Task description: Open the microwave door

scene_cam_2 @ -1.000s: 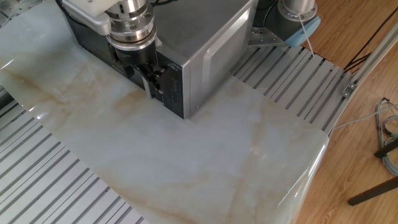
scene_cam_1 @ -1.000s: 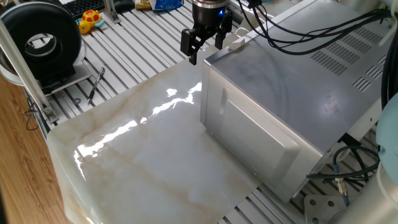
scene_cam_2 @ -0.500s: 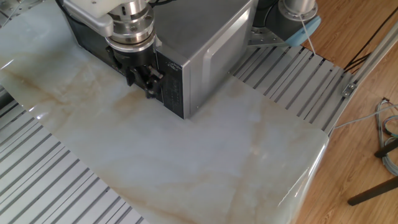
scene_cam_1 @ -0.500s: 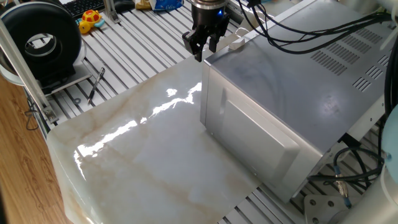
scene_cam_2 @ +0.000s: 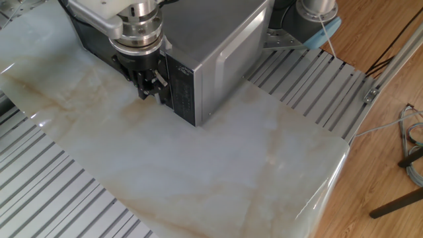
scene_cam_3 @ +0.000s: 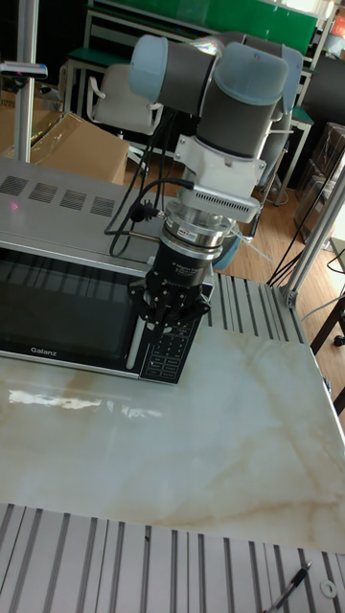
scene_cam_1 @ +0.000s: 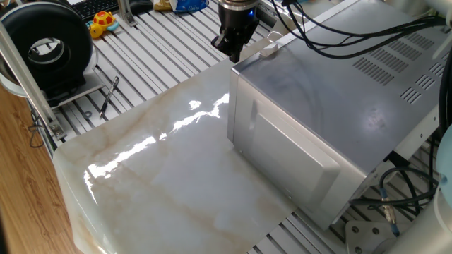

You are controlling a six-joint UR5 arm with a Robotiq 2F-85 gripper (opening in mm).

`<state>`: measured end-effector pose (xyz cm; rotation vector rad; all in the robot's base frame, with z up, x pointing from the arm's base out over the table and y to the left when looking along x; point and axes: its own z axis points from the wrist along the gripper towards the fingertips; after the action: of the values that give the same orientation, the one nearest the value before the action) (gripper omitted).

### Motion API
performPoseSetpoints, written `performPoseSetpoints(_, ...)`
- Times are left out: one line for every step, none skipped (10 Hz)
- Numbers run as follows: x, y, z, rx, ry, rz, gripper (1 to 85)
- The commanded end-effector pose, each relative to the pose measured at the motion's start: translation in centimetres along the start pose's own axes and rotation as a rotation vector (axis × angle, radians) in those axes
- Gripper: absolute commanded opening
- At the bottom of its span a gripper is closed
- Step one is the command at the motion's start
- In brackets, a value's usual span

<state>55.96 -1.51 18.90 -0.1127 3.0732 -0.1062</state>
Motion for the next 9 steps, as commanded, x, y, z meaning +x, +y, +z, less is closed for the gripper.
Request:
performPoseSetpoints(0.2, 0.0, -0.2, -0.012, 0.0, -0.038, 1.0)
performPoseSetpoints(0.1, 0.2, -0.3, -0.018, -0.002, -0.052, 1.0)
performPoseSetpoints(0.3, -0.3, -0.3, 0.001, 0.003, -0.076, 1.0)
performPoseSetpoints(0.3, -0.3, -0.4, -0.005, 0.001, -0.086, 1.0)
performPoseSetpoints(0.4, -0.1, -0.3, -0.012, 0.009, -0.078, 1.0)
performPoseSetpoints(0.5, -0.1, -0.3, -0.014, 0.012, -0.077, 1.0)
performPoseSetpoints(0.4, 0.0, -0.3, -0.016, 0.007, -0.084, 1.0)
performPoseSetpoints(0.0, 0.2, -0.3, -0.024, -0.009, -0.062, 1.0)
performPoseSetpoints(-0.2, 1.1, -0.4, -0.059, -0.015, -0.02, 1.0)
